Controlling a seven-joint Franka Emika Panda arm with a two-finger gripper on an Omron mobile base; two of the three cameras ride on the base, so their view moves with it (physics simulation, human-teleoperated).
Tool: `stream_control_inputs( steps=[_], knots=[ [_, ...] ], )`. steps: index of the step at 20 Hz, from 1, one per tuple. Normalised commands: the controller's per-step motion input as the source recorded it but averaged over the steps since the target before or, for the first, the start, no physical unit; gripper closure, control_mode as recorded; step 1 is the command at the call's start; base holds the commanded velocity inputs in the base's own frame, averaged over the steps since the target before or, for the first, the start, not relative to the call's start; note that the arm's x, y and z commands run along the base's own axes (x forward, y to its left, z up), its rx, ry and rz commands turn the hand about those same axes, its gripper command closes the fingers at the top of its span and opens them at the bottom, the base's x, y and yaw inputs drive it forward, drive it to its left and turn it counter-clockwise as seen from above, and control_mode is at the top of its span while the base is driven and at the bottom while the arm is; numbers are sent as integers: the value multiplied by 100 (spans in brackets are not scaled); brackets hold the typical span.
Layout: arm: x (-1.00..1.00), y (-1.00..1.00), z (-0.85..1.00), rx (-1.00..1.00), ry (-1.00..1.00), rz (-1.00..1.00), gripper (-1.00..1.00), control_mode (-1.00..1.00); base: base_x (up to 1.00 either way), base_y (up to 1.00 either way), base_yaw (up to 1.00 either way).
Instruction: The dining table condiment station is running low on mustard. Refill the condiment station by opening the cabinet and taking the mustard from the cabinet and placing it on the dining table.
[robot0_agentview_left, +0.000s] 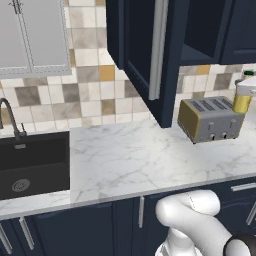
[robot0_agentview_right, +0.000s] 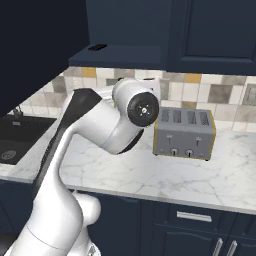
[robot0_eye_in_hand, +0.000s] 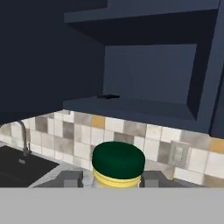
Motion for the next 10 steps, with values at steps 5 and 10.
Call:
stream_control_inputs(
  steps=[5, 10],
  knots=[
    [0, 4, -19, 0, 0, 21, 100, -100, 0, 0, 0],
    [0, 1, 0, -1, 0, 0, 100, -100, 0, 0, 0]
  ],
)
